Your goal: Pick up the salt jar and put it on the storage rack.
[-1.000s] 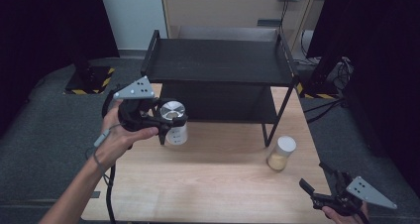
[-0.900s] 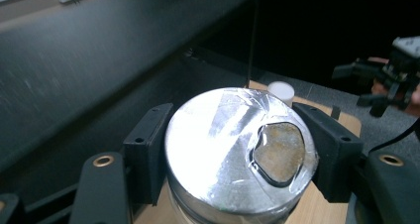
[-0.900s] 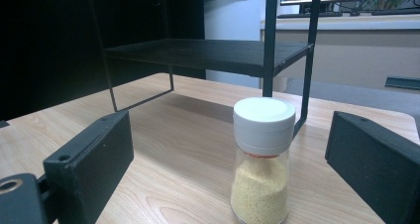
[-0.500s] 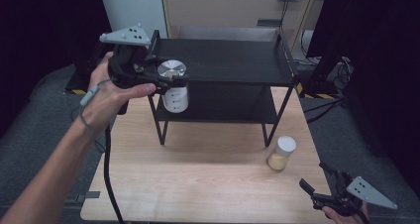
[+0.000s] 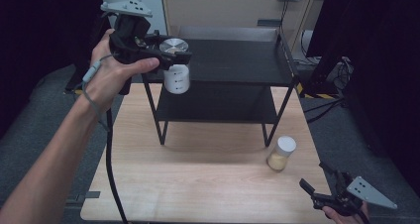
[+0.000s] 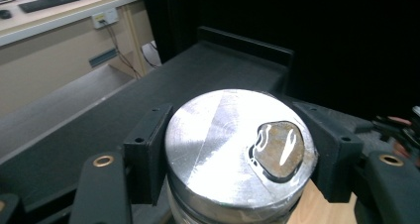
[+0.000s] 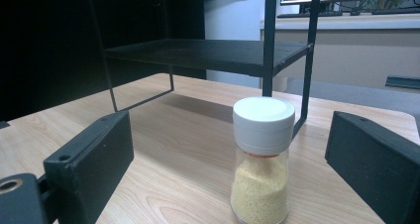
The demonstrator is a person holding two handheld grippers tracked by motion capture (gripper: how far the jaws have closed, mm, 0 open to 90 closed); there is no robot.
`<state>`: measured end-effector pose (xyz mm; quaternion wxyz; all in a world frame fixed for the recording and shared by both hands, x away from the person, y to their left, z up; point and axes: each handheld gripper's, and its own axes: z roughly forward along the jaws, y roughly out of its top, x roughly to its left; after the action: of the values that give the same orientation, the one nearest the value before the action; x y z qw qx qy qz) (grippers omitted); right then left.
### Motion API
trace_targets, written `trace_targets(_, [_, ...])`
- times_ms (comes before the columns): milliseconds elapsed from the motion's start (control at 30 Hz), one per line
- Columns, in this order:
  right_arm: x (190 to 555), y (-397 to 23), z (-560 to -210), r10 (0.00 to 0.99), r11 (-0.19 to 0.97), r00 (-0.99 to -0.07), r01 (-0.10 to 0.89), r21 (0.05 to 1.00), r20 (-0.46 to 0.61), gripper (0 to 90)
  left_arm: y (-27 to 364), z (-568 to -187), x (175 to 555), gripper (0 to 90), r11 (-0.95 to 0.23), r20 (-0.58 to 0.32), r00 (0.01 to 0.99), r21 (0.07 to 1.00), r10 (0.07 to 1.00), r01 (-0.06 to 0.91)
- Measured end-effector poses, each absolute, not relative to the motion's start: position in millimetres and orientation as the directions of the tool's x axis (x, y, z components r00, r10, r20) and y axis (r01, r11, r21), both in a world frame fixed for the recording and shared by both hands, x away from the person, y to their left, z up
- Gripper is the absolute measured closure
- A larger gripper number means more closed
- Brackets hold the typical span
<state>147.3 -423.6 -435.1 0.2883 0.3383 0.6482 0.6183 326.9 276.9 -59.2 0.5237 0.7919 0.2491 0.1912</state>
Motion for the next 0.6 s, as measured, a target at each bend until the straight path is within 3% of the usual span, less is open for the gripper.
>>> trace_targets(600, [146.5,-425.3,-435.8,0.793,-0.001,-0.607,0.081,0.997,0.05,4.9,258.4,-70.4,382.7,33.7,-0.238,0.022,0.619,0.933,0.785,0.269])
